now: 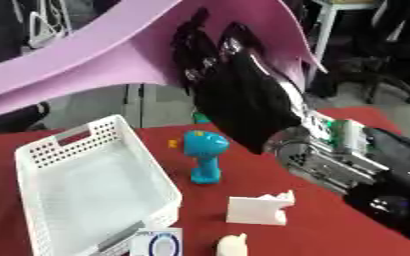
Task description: Pick up objects on the table and place them in the box.
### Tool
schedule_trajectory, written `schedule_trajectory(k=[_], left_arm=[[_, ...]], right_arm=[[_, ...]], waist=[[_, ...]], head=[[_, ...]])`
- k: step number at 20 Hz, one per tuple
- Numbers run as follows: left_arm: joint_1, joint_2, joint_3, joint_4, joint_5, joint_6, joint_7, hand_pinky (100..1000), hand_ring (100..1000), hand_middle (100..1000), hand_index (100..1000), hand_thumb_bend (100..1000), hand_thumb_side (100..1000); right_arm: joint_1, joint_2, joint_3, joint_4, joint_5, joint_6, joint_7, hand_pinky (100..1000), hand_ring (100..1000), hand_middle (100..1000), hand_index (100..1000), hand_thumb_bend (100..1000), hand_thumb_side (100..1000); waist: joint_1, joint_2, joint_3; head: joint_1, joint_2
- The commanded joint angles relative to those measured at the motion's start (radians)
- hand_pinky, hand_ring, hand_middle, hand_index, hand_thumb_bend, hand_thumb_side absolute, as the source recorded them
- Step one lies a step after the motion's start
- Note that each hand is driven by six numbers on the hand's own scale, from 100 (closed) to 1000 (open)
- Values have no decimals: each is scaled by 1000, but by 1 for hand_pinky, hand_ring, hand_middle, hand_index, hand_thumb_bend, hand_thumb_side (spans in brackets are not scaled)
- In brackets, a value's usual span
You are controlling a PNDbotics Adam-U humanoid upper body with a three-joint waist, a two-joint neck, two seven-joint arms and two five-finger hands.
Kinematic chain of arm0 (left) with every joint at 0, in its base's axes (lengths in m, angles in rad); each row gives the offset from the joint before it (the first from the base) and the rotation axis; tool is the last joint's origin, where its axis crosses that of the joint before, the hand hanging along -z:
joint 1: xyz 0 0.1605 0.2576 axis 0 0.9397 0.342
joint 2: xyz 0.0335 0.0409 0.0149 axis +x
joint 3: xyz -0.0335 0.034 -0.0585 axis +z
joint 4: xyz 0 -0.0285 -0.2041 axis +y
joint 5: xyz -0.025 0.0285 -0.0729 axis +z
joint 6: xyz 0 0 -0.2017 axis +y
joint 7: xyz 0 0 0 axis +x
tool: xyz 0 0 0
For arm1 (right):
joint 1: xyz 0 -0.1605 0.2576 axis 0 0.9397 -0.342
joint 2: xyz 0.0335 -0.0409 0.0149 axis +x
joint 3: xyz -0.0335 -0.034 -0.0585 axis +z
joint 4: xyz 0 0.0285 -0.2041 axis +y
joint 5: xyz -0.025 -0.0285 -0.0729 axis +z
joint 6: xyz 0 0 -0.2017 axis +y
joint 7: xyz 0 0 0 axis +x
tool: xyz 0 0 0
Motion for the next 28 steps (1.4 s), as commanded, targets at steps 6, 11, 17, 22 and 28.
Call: schedule_trajectory(k=[6, 11, 17, 22, 28], left_arm=[[-7, 14, 5, -14, 2, 2, -2, 819, 878, 751, 791, 100, 1000], [-5, 11, 6, -14, 3, 2, -1, 818, 878, 750, 791, 100, 1000], [-6, 6, 5, -14, 5, 1, -3, 819, 877, 750, 790, 100, 1000], [-8, 2, 5, -14, 7, 0, -4, 819, 877, 750, 790, 100, 1000], [-10, -4, 6, -14, 9, 0, -4, 818, 877, 750, 790, 100, 1000]], right_arm=[[-29, 40, 9, -17, -68, -49, -69, 100, 633, 620, 528, 100, 372], [-44, 77, 20, -17, -83, -68, -86, 100, 601, 590, 527, 100, 371], [-73, 126, 43, -17, -92, -100, -81, 100, 572, 562, 526, 100, 370], [-88, 163, 58, -17, -106, -127, -67, 100, 536, 528, 525, 100, 371], [-84, 196, 57, -17, -146, -146, -38, 100, 419, 419, 520, 100, 373]], waist=[[8, -15, 9], [14, -10, 14], [20, -6, 25], [23, -2, 33], [28, 4, 41]], head=[[2, -21], [-8, -21], [-16, -9], [-21, -7], [-27, -9]])
